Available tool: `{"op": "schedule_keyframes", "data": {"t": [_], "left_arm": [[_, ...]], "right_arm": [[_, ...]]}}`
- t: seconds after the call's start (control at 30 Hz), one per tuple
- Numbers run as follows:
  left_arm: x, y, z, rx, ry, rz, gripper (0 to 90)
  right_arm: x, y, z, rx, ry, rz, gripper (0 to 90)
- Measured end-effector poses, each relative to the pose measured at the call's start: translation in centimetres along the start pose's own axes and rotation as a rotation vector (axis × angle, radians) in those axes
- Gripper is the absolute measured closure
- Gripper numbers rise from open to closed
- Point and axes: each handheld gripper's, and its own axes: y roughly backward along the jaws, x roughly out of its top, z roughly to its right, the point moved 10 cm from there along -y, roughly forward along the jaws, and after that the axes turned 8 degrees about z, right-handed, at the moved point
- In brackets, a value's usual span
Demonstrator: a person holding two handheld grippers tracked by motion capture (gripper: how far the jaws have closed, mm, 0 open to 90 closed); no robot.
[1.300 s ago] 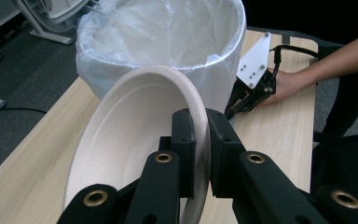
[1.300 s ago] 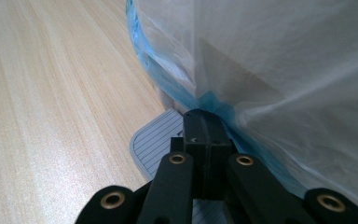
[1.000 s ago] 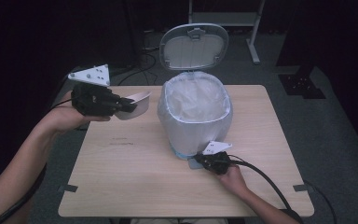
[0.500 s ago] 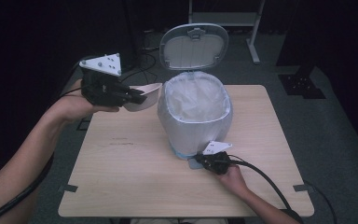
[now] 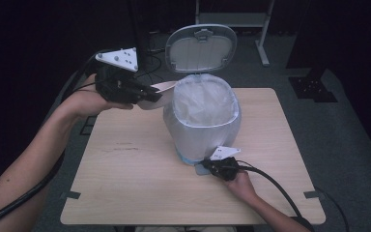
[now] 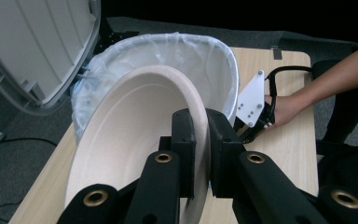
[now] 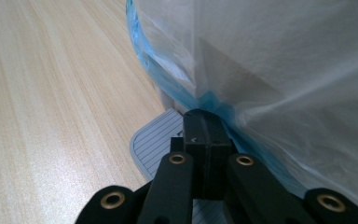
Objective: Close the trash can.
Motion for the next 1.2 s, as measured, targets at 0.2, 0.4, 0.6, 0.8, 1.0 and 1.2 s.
{"op": "schedule_keyframes", "data": {"t": [0.2, 0.4, 0.6, 0.8, 1.0, 1.2], "left_arm": [[0.7, -0.8, 0.0, -0.01, -0.008, 0.002, 83.0], [1.2, -1.6, 0.0, -0.018, -0.016, 0.0, 83.0], [1.7, -2.3, -0.1, -0.029, -0.023, 0.001, 83.0], [2.4, -3.1, -0.1, -0.039, -0.035, 0.004, 82.9], [3.1, -4.1, 0.0, -0.058, -0.048, 0.002, 82.9], [3.6, -4.9, 0.0, -0.069, -0.056, 0.004, 82.9]], "right_arm": [[0.0, 0.0, 0.0, 0.0, 0.001, 0.0, 90.0], [0.0, 0.0, 0.0, 0.0, -0.001, -0.002, 90.0], [0.0, 0.0, 0.0, 0.0, 0.0, -0.002, 90.0], [0.0, 0.0, 0.0, -0.004, 0.0, -0.002, 90.0], [0.0, 0.0, 0.0, -0.01, 0.005, -0.003, 90.0], [0.0, 0.0, 0.0, -0.011, 0.007, -0.003, 90.0]]}}
